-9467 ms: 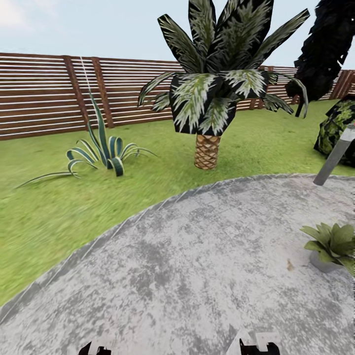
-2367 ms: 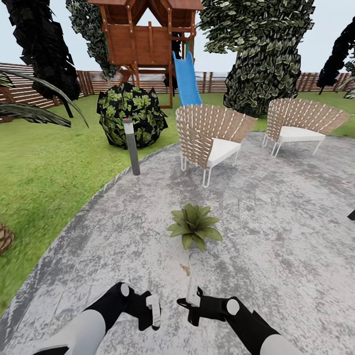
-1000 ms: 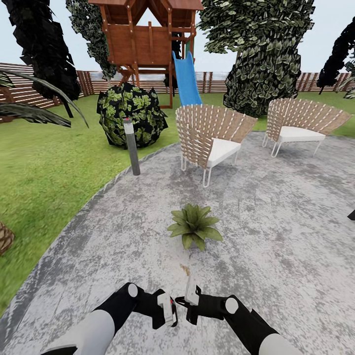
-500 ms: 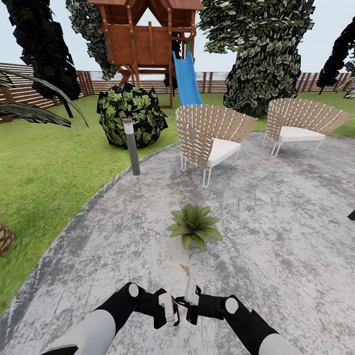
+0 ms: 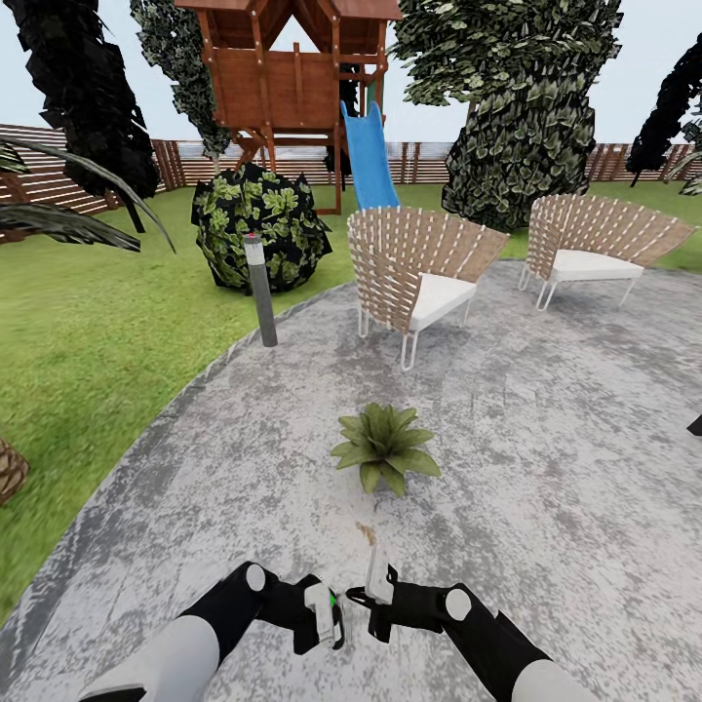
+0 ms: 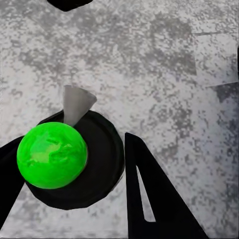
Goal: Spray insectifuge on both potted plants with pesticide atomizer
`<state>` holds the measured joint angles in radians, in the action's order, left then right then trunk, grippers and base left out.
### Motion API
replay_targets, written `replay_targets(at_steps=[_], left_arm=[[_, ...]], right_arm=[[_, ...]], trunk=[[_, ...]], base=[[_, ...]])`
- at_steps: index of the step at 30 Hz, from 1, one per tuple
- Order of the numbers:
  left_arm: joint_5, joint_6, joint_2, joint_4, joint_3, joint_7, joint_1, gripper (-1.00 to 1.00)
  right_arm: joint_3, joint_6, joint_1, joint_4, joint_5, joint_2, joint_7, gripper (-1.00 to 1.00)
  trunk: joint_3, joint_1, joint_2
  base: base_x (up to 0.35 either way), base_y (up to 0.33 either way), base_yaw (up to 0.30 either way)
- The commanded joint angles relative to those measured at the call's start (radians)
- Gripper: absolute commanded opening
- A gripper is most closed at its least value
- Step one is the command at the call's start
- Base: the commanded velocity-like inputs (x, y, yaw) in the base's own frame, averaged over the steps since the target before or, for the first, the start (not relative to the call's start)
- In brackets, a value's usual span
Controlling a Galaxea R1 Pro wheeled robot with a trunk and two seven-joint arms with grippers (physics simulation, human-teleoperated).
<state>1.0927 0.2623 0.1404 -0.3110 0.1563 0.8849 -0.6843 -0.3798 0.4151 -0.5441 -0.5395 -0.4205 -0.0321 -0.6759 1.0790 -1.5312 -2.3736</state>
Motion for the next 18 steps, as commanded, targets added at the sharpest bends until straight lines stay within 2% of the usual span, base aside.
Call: replay_targets(at_steps=[1, 4, 7, 13, 14, 18], left_arm=[[0.010, 0.004, -0.011, -0.001, 0.008, 0.003, 0.002, -1.00], [0.013, 0.004, -0.049, 0.000, 0.007, 0.004, 0.004, -1.00], [0.015, 0.003, -0.102, 0.000, 0.006, 0.005, 0.005, -1.00], [0.016, 0.003, -0.186, -0.001, 0.006, 0.004, 0.006, -1.00], [0.016, 0.003, -0.200, -0.001, 0.006, 0.004, 0.006, -1.00], [0.015, 0.000, -0.244, 0.000, 0.007, 0.002, 0.006, -1.00]], right_arm=[[0.001, 0.005, 0.000, 0.000, -0.009, 0.000, 0.001, -1.00], [0.001, 0.005, 0.000, 0.001, -0.009, 0.001, 0.001, -1.00], [0.001, 0.005, 0.000, 0.002, -0.010, 0.001, 0.002, -1.00], [0.002, 0.005, 0.000, 0.007, -0.012, 0.008, 0.002, -1.00], [0.002, 0.005, 0.000, 0.007, -0.012, 0.009, 0.002, 1.00], [0.004, 0.005, 0.000, 0.010, -0.011, 0.012, 0.003, 1.00]], trunk=[[0.001, 0.000, 0.000], [0.001, 0.000, 0.000], [0.001, 0.000, 0.000], [0.001, 0.000, 0.000], [0.001, 0.000, 0.000], [0.001, 0.000, 0.000]], base=[[0.000, 0.000, 0.000], [0.000, 0.000, 0.000], [0.000, 0.000, 0.000], [0.000, 0.000, 0.000], [0.000, 0.000, 0.000], [0.000, 0.000, 0.000]])
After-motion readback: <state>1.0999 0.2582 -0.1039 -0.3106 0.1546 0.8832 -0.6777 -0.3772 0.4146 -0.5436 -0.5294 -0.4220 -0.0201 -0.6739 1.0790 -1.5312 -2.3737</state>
